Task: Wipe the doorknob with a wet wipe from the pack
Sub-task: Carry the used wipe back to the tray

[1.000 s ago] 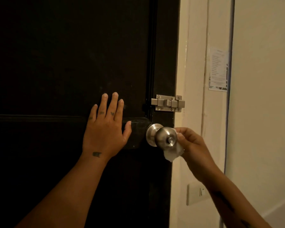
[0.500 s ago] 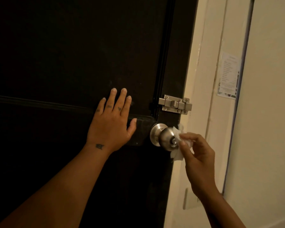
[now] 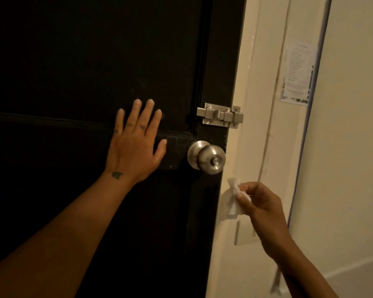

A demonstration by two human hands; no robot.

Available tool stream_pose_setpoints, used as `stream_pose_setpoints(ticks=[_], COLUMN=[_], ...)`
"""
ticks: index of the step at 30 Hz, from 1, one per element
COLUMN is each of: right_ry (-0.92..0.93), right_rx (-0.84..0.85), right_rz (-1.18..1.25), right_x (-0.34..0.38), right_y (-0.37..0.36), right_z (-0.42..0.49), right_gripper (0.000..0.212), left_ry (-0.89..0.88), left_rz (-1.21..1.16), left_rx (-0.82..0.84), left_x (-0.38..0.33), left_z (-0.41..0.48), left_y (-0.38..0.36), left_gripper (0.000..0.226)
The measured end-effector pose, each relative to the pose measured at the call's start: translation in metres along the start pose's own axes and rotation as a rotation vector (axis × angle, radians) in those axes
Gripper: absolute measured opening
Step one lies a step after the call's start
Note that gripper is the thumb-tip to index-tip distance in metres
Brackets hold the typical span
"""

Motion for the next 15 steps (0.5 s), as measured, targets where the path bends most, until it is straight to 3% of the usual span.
stream_pose_setpoints(ticks=[4,6,9,10,12,15], right_ry=[-0.137,-0.231,-0.388,-0.432,-0.492,-0.545], right_rx=[-0.032,-0.025,-0.036,-0.054,-0.087,-0.166], right_rz=[0.164,0.222,0.285,0.289,0.298,0.289], right_x=[-0.008,-0.017,-0.033,-0.037,-0.047,-0.056], right_y=[0.04,0.058,0.081,0.087,0.099,0.12], right_z=[-0.031,-0.053,-0.094,-0.108,-0.134,-0.168], right_gripper=[0.006,0.006,0.046,0.051,0.051,0.046], left_ry=[0.081,0.075,0.212,0.305,0.475,0.572], left_rz=[-0.279,-0.502,-0.818,-0.908,-1.07,-1.162], left_rx=[-0.148,-0.099,0.235,0.373,0.696,1.163], left_x=[-0.014,-0.034,-0.075,-0.091,-0.126,-0.182], left_z=[-0.059,-0.096,-0.148,-0.163,-0.191,-0.232], left_y=[0.008,0.007,-0.007,-0.013,-0.028,-0.038], left_gripper=[0.052,0.041,0.029,0.021,0.013,0.012])
Point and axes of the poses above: each hand's wrist, its own z-axis towards the middle knuckle, its own y-axis out of the back of the hand, x = y × z, the point moved 2 cm from there along z, towards the middle knuckle, and after that the axes turned 10 degrees about y, right-handed, at the moved point
